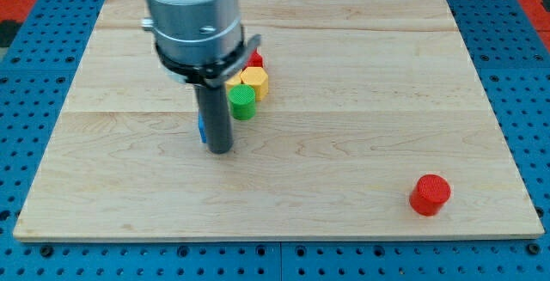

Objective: Push the blue cube right a bit

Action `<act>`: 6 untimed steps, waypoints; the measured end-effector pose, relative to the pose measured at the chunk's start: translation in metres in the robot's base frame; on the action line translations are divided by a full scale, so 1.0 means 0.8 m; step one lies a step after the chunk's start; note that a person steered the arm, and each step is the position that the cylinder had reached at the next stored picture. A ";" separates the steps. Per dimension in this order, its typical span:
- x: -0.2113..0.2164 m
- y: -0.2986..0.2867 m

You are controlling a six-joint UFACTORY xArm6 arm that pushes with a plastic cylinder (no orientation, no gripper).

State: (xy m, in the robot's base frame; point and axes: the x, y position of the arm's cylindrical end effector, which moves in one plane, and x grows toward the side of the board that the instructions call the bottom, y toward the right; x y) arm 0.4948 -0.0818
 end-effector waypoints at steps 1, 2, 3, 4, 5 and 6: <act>-0.019 -0.016; -0.014 -0.060; -0.011 -0.101; -0.018 -0.079; -0.026 -0.072; -0.046 -0.064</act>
